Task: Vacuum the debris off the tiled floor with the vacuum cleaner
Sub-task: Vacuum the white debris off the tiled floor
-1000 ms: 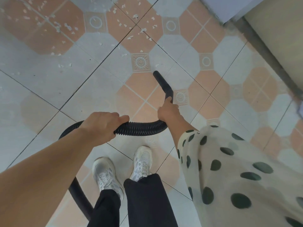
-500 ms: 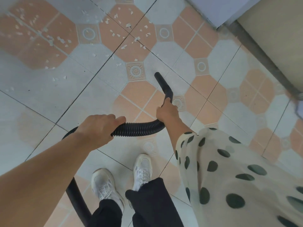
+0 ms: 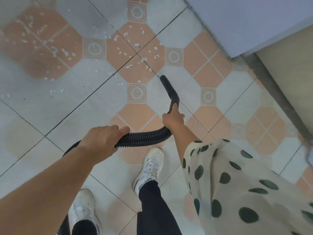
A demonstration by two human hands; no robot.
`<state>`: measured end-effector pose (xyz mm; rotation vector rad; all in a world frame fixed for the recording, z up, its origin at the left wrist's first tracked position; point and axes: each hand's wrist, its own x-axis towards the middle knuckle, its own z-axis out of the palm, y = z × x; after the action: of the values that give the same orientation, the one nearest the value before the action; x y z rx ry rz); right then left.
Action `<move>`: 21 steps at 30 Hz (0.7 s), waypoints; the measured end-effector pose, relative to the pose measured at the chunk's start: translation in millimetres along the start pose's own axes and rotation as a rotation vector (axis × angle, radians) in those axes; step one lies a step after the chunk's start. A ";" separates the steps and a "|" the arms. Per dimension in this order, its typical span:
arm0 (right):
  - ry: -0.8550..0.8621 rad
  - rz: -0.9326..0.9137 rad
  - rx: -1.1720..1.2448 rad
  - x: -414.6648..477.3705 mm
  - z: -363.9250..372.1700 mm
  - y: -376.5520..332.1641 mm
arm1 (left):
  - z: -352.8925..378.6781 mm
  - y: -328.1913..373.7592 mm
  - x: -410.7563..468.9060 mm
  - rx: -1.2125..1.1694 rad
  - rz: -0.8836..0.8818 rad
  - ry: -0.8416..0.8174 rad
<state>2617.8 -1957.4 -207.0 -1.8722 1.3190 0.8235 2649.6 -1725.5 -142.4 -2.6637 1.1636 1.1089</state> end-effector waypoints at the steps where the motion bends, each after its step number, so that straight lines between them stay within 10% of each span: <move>1: -0.021 -0.019 -0.015 5.2 -6.2 -2.6 | -4.0 3.3 4.4 -0.024 -0.016 0.003; 21: -0.133 -0.171 -0.678 5.0 1.3 -33.5 | -10.7 8.0 -5.7 -0.083 -0.083 0.008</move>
<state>2651.1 -1950.8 -205.8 -2.3432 0.8304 1.3945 2648.1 -1730.8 -128.9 -2.7519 1.0194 1.1594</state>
